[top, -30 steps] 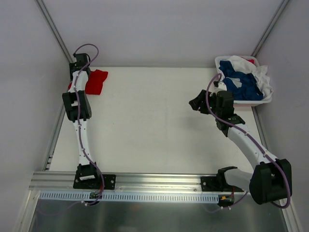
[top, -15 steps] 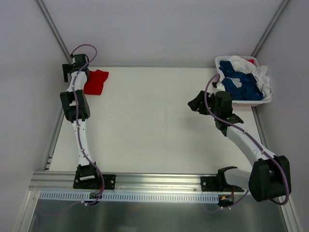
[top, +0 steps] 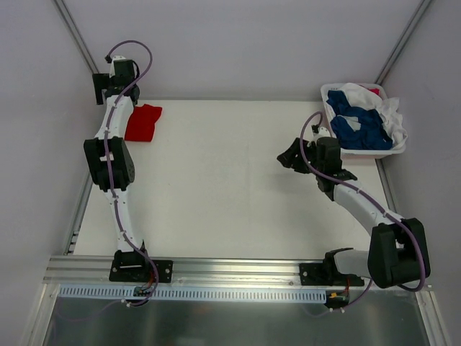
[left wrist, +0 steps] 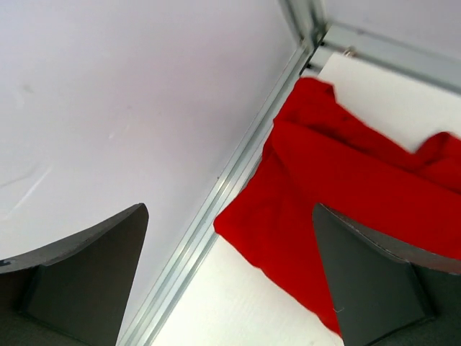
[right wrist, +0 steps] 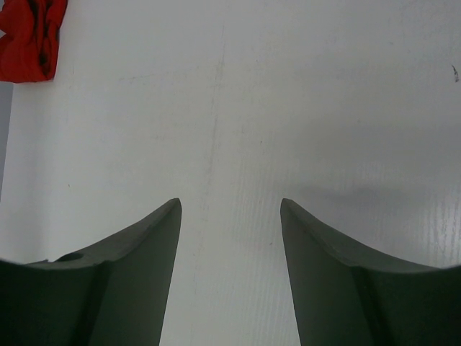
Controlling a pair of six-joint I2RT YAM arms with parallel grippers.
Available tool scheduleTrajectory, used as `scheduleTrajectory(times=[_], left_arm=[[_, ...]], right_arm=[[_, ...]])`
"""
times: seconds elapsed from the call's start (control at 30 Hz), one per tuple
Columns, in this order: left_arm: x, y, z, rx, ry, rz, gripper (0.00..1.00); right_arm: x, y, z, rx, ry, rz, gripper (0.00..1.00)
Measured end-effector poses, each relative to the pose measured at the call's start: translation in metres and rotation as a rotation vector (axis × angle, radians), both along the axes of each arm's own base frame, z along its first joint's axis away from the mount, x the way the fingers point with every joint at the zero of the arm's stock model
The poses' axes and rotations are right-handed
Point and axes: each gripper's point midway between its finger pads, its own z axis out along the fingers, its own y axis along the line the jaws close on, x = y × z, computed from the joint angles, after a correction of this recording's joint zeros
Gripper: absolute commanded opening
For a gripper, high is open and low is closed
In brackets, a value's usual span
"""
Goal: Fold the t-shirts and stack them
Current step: Put the neatly folded tshirt into the corner of the board with the left arm
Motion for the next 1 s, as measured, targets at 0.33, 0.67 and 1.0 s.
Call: scheduleTrajectory(times=[0.33,0.67,1.0], left_arm=[[-0.032,-0.094,0.042,-0.076,-0.102,-0.105,0.99],[-0.094,-0.206,-0.008,-0.356,-0.040,-0.228,0.99],[-0.160,-0.285,-0.039,-0.545,0.041,-0.338,0.99]], right_arm=[[0.003,0.008,-0.029,-0.008,0.093,0.036,0.63],[0.002,0.006,-0.033,-0.058,0.144,0.053,0.66],[-0.007,-0.003,-0.026,-0.103,0.153,0.036,0.68]])
